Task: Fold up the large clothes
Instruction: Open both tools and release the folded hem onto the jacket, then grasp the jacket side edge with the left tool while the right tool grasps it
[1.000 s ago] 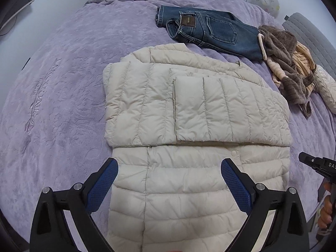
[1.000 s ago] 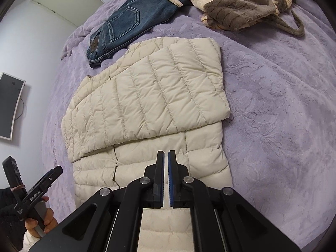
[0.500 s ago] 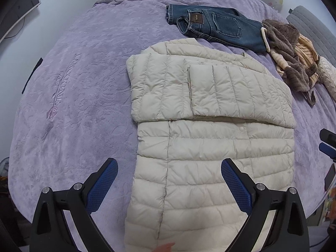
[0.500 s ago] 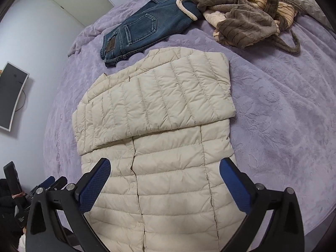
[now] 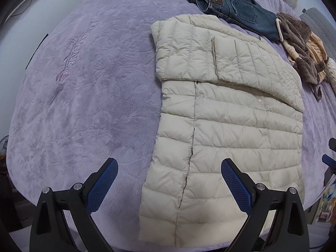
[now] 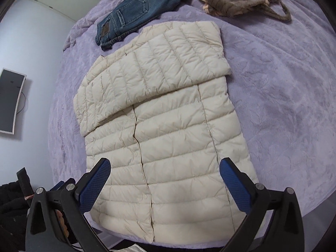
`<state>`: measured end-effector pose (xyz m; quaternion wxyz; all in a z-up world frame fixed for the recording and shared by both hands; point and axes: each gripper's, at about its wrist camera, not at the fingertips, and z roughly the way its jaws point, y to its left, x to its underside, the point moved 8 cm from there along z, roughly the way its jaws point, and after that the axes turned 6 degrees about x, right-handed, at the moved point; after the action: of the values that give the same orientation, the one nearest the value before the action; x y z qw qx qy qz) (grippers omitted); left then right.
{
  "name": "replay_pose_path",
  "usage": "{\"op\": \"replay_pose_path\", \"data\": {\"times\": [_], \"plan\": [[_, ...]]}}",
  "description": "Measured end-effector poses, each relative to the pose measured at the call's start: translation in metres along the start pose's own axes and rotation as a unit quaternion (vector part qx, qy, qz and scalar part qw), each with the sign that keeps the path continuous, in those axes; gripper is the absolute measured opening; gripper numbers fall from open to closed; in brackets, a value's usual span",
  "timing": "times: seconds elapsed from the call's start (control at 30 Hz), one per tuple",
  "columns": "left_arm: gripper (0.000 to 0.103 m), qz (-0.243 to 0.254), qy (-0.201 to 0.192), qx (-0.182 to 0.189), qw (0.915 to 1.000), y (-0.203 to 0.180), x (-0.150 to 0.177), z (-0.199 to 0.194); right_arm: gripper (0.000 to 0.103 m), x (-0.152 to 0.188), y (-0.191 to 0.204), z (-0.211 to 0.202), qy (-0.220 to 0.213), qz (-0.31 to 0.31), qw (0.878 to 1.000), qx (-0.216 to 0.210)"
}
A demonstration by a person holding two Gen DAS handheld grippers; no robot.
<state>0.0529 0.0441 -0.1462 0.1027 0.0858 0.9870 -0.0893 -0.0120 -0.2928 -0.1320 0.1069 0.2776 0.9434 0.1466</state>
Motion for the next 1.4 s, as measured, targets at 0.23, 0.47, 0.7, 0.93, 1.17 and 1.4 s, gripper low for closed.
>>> {"op": "replay_pose_path", "data": {"times": [0.23, 0.47, 0.7, 0.93, 1.17, 1.4], "plan": [[0.099, -0.008, 0.032, 0.023, 0.9992, 0.021, 0.023, 0.008, 0.103, 0.027, -0.018, 0.006, 0.035, 0.027, 0.999, 0.001], [0.099, -0.042, 0.066, 0.061, 0.9950, 0.042, 0.047, 0.022, 0.103, 0.040, -0.033, 0.010, 0.049, 0.046, 0.998, -0.001], [0.099, -0.045, 0.106, 0.114, 0.9867, 0.038, 0.073, 0.039, 0.103, 0.054, -0.064, 0.016, 0.065, 0.067, 0.995, 0.019], [0.099, -0.079, 0.149, 0.186, 0.9679, 0.031, 0.089, 0.061, 0.103, 0.075, -0.120, 0.023, 0.072, 0.116, 0.990, 0.037], [0.099, -0.084, 0.170, 0.240, 0.9521, 0.015, 0.100, 0.069, 0.103, 0.107, -0.149, 0.046, 0.102, 0.219, 0.969, -0.052], [0.099, -0.085, 0.183, 0.277, 0.9395, 0.003, 0.106, 0.069, 0.103, 0.122, -0.117, 0.066, 0.130, 0.242, 0.949, -0.155]]}}
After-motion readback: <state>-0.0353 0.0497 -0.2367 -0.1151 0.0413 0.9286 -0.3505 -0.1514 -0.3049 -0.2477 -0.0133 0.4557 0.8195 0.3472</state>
